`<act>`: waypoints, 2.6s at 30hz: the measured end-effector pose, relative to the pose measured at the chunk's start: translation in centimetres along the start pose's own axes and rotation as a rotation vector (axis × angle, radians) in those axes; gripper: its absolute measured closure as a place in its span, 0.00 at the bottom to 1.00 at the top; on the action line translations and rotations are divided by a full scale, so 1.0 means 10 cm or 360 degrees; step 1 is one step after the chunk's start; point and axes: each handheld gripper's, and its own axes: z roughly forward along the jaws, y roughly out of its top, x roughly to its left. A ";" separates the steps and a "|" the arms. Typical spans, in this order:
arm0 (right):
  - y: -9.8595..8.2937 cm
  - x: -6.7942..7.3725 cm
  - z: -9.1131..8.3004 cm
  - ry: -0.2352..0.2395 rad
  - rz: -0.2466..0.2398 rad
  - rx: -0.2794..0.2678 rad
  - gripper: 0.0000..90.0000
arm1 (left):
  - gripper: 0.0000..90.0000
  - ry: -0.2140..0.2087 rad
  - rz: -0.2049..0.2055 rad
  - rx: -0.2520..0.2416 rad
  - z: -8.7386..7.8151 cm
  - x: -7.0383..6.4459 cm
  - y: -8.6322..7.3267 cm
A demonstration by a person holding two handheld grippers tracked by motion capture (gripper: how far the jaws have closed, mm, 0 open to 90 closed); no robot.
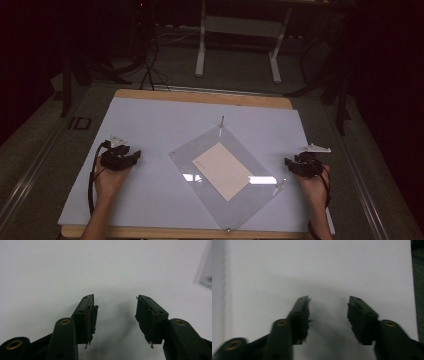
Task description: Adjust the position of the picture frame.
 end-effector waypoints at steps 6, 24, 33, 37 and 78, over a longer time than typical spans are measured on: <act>0.03 0.03 -0.08 0.0155 0.0042 -0.0058 0.67 | 0.59 -0.0137 -0.0056 -0.0027 -0.08 0.03 0.01; 0.07 0.07 -0.46 0.0407 0.0036 -0.0154 0.70 | 0.64 -0.0252 0.0212 0.0062 -0.05 -0.18 0.16; 0.07 0.13 -0.68 0.0490 -0.0038 -0.0181 0.70 | 0.64 -0.0293 0.0221 0.0041 0.02 -0.28 0.28; 0.06 0.18 -0.77 0.0522 -0.0072 -0.0189 0.71 | 0.64 -0.0321 0.0247 0.0041 0.06 -0.36 0.39; -0.46 0.50 -0.57 0.0489 -0.0318 -0.0166 0.94 | 0.71 -0.0617 0.0284 -0.0059 0.81 -0.92 1.00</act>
